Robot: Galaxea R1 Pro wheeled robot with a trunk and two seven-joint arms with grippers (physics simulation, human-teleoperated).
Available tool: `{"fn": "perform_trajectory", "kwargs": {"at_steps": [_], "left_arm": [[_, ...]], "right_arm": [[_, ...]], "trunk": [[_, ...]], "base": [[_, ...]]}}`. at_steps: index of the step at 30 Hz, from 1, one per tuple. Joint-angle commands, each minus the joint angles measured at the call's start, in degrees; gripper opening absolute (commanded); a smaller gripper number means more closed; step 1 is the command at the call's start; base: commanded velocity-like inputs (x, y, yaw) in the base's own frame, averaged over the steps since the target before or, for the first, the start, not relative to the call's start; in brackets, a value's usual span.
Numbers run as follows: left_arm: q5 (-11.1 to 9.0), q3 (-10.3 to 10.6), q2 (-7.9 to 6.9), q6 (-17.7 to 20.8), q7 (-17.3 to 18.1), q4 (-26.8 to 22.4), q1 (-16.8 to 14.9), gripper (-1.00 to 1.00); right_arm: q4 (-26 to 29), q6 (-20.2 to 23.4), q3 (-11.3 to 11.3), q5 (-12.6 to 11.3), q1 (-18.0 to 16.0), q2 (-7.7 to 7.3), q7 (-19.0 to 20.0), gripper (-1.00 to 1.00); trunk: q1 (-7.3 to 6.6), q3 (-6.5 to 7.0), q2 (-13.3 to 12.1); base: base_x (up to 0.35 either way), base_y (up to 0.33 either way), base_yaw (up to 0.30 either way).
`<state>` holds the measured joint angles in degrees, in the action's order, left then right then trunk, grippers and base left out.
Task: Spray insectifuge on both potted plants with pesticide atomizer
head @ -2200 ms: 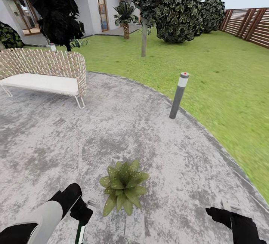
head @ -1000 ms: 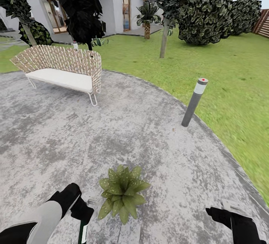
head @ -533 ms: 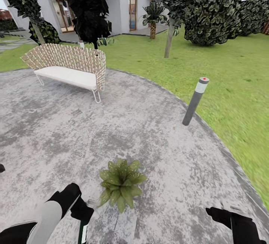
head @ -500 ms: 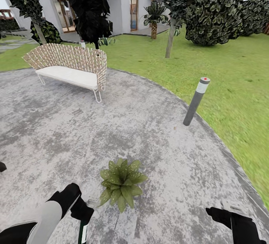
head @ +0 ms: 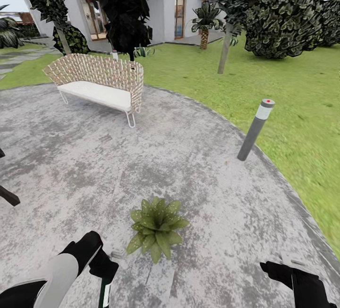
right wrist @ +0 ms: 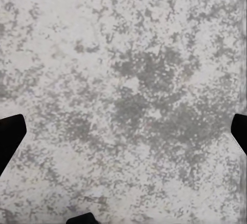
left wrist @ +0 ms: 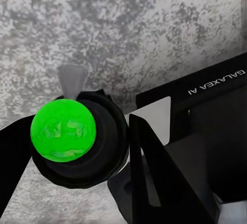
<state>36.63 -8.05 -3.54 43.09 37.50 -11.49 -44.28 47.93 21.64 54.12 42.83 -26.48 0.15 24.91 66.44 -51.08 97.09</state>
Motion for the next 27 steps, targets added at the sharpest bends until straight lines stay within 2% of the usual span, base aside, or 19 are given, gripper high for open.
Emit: {"fn": "perform_trajectory", "kwargs": {"at_steps": [1, 5, 9, 18, 27], "left_arm": [[0.6, -0.5, 0.02, 0.3, 0.4, -0.1, 0.0, -1.00], [0.6, -0.5, 0.02, 0.3, 0.4, -0.1, 0.0, -1.00], [0.5, -0.6, 0.02, 0.3, 0.4, -0.1, 0.0, -1.00], [0.5, -0.8, -0.03, 0.3, 0.5, -0.1, 0.0, -1.00], [0.5, -0.7, 0.02, 0.3, 0.5, -0.2, 0.0, -1.00]], "right_arm": [[0.1, 0.1, 0.2, 0.5, -0.1, 0.02, 0.5, 1.00], [0.1, 0.1, 0.2, 0.5, -0.1, 0.02, 0.5, 1.00], [0.1, 0.1, 0.2, 0.5, -0.1, 0.02, 0.5, 1.00], [0.1, 0.1, 0.2, 0.5, -0.1, 0.02, 0.5, 1.00], [0.1, 0.1, 0.2, 0.5, -0.1, 0.02, 0.5, 1.00]], "trunk": [[-0.02, -0.04, 0.0], [-0.02, -0.04, 0.0], [-0.02, -0.04, 0.0], [-0.02, -0.04, 0.0], [-0.02, -0.04, 0.0]], "base": [[-0.163, -0.269, 0.001], [-0.130, -0.280, 0.008], [-0.017, -0.246, 0.187], [0.001, -0.030, 0.226], [0.194, -0.184, 0.032]]}}
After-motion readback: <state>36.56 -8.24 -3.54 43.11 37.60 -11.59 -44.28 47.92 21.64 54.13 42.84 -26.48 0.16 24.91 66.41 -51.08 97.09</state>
